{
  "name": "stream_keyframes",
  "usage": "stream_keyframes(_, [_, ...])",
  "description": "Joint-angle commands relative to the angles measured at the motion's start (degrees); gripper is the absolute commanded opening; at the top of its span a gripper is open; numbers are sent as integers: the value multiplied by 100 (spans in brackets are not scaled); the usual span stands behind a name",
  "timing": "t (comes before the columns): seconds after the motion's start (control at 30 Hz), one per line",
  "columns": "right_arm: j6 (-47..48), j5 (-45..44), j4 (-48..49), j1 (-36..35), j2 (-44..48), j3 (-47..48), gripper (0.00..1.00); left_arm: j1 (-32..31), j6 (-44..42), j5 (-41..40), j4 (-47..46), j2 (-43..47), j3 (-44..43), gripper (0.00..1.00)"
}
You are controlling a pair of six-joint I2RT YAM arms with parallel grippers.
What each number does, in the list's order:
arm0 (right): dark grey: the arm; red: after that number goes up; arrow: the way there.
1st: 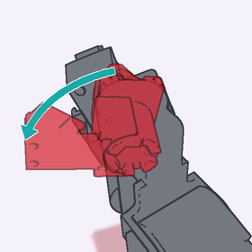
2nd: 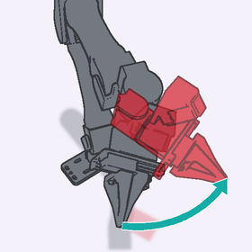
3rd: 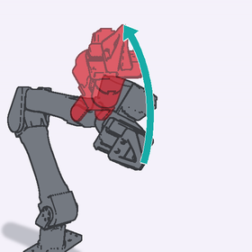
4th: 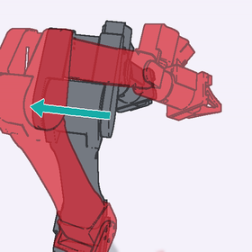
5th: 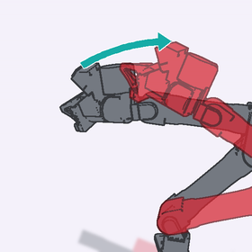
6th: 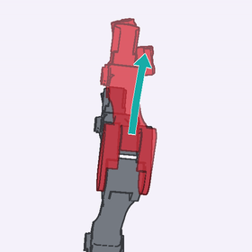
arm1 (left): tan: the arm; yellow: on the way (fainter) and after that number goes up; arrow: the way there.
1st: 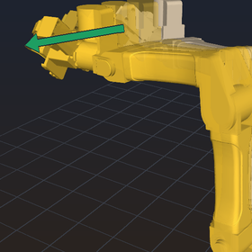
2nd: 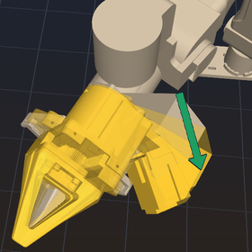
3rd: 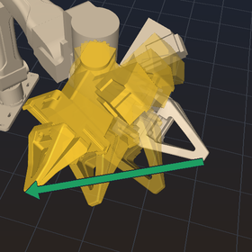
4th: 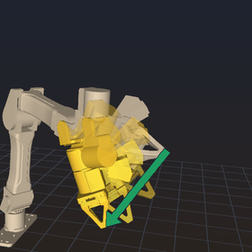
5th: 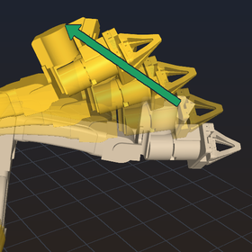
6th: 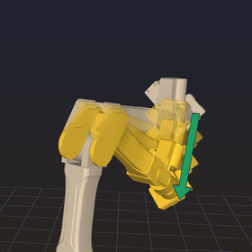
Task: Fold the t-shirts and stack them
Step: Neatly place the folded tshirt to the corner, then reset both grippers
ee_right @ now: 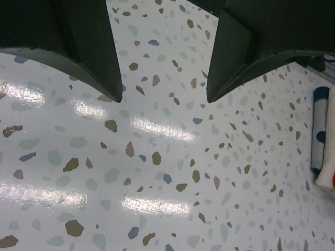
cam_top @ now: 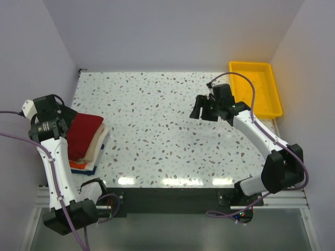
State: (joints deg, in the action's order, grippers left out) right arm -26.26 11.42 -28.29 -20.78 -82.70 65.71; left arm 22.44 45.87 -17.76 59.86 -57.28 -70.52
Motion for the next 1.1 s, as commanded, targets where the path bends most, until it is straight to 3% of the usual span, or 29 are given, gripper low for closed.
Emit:
stream_keyframes(0.0, [51, -70, 61, 12, 262, -59, 69, 15, -411, 649, -641, -82, 29, 100])
stream_keyframes(0.07, [68, -87, 70, 12, 377, -85, 70, -168, -596, 1185, -1062, -3, 249, 100])
stream_keyframes(0.13, [77, -105, 78, 21, 525, -102, 71, -536, -597, 1196, -1352, 67, 407, 100])
stream_keyframes(0.43, [7, -114, 69, 12, 1018, -260, 73, -3472, -280, 757, -2539, -274, 1031, 100])
stream_keyframes(0.57, [-125, -201, 245, 12, 1413, -550, 85, -4841, -166, 563, -3022, -784, 1198, 100])
stream_keyframes(0.6, [-151, -245, 263, 12, 1553, -577, 91, -4993, -192, 580, -3198, -942, 1242, 100])
stream_keyframes(0.73, [-169, -315, 263, 12, 1897, -709, 99, -5380, -367, 843, -3698, -1049, 1707, 100])
stream_keyframes(1.07, [-90, -1063, 166, 12, 2610, -1008, 99, -5627, -684, 1134, -4245, -961, 2025, 100])
